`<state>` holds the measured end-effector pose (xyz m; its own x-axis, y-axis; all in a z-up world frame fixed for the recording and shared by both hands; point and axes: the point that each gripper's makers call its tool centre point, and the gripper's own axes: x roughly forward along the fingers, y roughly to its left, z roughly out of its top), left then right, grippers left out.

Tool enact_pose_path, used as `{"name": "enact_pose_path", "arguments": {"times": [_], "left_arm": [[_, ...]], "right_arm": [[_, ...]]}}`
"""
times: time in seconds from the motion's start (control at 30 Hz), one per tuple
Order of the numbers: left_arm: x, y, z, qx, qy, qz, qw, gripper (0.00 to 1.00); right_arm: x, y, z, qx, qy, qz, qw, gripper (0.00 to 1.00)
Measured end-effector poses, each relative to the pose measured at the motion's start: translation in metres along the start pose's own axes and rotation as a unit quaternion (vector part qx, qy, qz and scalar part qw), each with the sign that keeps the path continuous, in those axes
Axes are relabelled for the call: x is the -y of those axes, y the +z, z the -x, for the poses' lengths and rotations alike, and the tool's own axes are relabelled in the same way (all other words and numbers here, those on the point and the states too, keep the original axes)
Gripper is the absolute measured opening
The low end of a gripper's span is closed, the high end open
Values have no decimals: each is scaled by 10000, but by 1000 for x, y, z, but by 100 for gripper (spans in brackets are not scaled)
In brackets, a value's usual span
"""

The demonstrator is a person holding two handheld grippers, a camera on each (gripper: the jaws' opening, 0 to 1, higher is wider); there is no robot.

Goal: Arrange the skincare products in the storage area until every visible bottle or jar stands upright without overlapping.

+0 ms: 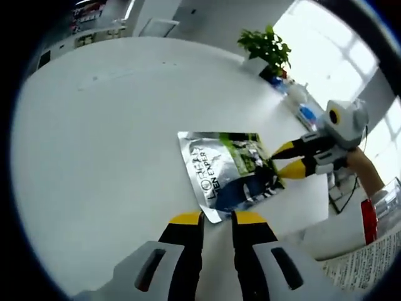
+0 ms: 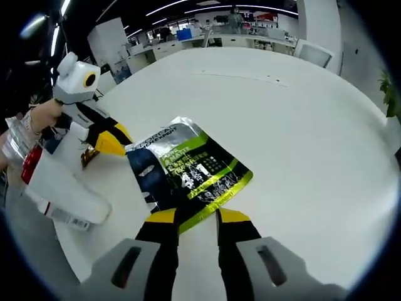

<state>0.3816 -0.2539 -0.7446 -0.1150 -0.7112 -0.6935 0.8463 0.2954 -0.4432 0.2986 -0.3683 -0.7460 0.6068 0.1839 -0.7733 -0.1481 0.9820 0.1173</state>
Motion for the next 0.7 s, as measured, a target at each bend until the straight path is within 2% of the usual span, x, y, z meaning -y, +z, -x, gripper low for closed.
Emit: {"name": "enact_pose_path", "arguments": {"times": [0.27,0.33,0.37,0.4,0.43,0.5,0.7], "left_arm": [[-2,6,-2,142,2,122,9998,14],[-2,9,-1,213,5,109,9997,11],[-2,13,1,299,-38,167,9994,9],[5,17,0,422,-246,312,9983,4],[11,19,-1,454,-406,448,9971,2],[10,19,-4,437,-345,369,9978,8],[14,13,-20,308,-307,330,9985,9]], "right_arm": [[-1,-1,-2,-200,-174,470,9985,24],[-1,-1,-3,-246,-224,588,9977,24],[-1,-1,-3,-253,-235,591,9977,24],[-1,-1,-3,-258,-242,625,9974,24],[-1,-1,-3,-258,-248,632,9974,24],[-1,-1,-4,-255,-261,657,9972,24],[-3,-3,0,-268,-259,745,9965,24]]}}
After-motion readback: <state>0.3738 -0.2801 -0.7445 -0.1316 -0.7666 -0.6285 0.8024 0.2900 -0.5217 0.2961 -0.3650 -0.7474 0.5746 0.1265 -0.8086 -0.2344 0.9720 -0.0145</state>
